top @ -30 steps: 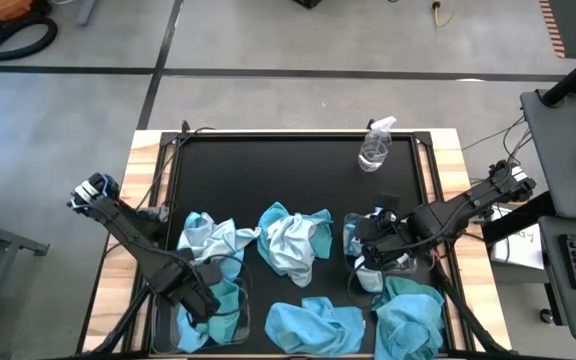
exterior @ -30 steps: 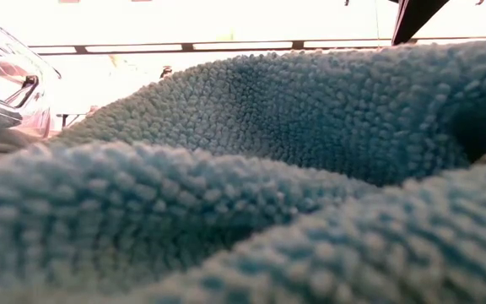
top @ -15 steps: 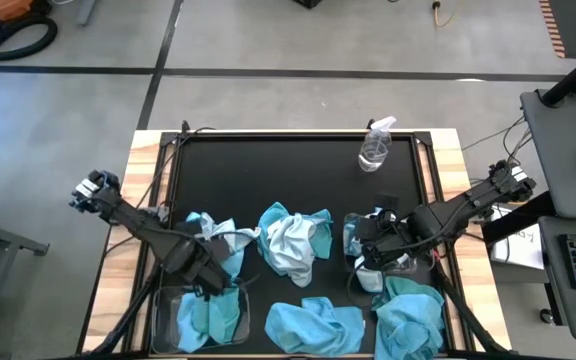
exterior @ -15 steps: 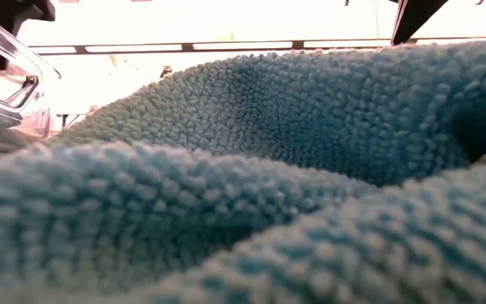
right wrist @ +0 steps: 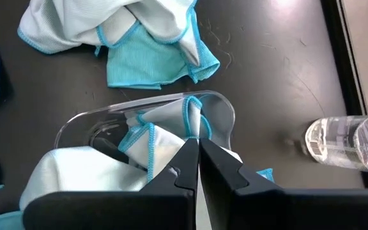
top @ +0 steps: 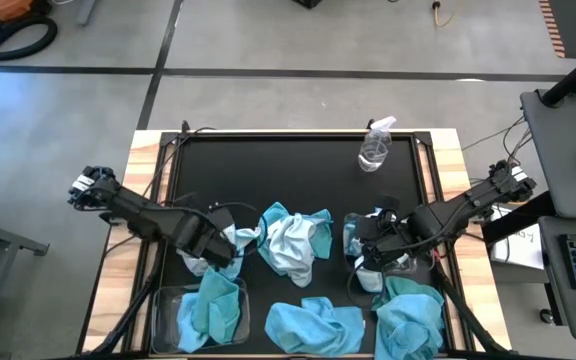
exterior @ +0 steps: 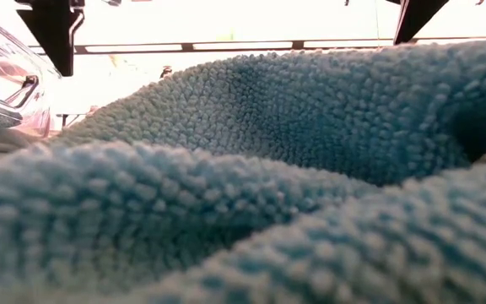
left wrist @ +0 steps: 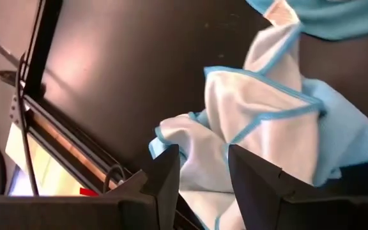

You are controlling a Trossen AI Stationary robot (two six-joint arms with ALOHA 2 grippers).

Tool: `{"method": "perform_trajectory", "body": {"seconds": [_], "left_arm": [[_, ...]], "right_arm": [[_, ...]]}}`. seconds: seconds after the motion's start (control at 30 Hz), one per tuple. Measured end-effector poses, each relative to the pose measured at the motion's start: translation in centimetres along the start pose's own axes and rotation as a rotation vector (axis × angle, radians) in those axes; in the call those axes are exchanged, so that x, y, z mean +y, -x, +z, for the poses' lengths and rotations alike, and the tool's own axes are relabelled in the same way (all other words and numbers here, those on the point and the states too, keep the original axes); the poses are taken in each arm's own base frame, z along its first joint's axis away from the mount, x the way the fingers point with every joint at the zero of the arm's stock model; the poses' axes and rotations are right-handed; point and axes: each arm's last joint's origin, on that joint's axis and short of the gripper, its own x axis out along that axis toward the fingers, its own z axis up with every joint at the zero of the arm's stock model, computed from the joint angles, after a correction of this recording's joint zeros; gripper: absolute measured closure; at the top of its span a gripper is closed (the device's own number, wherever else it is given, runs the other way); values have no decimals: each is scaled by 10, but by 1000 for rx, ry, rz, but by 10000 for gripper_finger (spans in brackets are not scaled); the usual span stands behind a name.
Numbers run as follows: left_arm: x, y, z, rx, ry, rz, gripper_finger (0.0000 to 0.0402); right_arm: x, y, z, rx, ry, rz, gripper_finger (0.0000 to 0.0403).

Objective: Sort microfiber towel by color & place in baskets
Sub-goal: Put the light blue microfiber towel into the right transparent bin

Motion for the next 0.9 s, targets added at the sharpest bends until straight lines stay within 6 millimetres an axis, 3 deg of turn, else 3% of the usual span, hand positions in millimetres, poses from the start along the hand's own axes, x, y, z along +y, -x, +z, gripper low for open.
{"method": "perform_trajectory", "body": {"seconds": [0.23,0.43,0.7,0.9], "left_arm": [[10,-15,19,19,67,71,283],[12,-20,23,52,-32,69,283],[20,-14,19,36,-96,39,283],[36,-15,2,61,-73,-5,283]], "right_arm": [[0,0,0,0,0,0,394],[0,0,0,0,-31,0,394],[0,0,0,1,-86,1,394],[1,0,-1,27,-117,26,394]]}}
